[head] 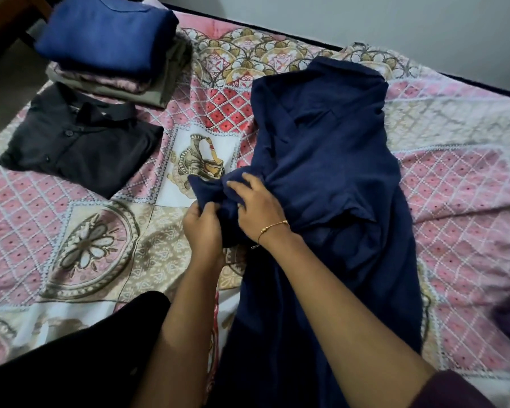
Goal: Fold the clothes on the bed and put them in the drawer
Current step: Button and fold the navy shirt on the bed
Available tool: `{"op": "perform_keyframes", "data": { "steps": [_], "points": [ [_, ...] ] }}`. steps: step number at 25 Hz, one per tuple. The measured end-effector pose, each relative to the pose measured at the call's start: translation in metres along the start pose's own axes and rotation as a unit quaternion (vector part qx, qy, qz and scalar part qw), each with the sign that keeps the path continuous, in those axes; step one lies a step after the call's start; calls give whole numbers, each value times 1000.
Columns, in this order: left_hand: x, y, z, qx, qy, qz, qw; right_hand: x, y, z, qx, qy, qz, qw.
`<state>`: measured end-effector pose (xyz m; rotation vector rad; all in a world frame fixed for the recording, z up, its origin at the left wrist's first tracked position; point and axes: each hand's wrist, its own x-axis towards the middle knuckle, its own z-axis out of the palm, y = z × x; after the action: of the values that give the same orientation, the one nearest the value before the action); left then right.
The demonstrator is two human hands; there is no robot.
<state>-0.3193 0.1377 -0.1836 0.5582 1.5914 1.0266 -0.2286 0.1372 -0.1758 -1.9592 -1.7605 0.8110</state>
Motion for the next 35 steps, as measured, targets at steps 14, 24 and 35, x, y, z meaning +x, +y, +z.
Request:
{"op": "perform_keyframes", "data": {
  "steps": [14,24,35],
  "points": [
    [-8,-19,111,321,-188,344,862,19,129,-137,131,262,331,897],
    [2,-43,134,400,-126,478,772,40,172,-121,188,255,295,902],
    [35,-26,96,481,-152,432,748,63,99,-60,78,129,30,988]
  ]
}}
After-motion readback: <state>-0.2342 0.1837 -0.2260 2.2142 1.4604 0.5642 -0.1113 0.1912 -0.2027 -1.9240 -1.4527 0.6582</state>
